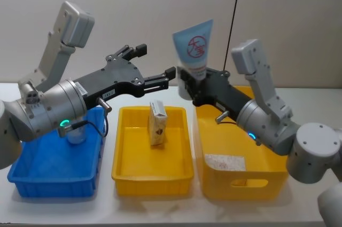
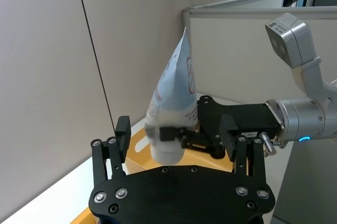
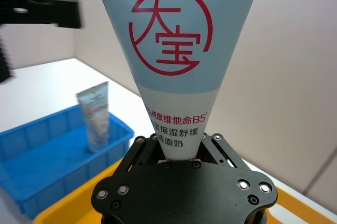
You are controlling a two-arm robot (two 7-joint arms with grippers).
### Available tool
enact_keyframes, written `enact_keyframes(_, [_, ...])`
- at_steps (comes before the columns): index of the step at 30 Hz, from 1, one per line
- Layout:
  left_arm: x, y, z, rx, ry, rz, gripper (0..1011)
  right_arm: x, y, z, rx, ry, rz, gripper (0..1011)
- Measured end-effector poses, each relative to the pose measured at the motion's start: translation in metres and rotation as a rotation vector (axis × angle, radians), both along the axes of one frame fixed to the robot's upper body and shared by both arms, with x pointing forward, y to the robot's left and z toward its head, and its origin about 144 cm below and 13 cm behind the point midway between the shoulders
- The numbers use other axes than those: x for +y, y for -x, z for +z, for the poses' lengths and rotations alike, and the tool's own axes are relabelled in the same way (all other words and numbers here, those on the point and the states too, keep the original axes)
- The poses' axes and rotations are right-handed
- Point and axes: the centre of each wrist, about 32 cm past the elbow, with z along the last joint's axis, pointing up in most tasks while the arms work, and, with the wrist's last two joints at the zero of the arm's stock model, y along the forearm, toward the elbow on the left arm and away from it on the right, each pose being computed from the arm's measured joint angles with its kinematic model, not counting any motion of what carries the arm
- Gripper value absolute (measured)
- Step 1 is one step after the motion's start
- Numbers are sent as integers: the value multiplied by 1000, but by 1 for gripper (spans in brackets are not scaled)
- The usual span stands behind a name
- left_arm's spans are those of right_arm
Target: Bimanual collaborative sorting of washing and personal care products
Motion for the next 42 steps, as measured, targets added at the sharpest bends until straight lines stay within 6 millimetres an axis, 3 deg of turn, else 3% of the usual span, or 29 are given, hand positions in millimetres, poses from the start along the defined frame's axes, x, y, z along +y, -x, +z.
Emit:
enact_keyframes(22, [0, 0, 0, 0, 0, 0, 1001, -28, 30, -14, 55, -55, -339, 188])
enact_keyframes(42, [0, 0, 0, 0, 0, 0, 1001, -57, 53, -32, 140, -70, -603, 850])
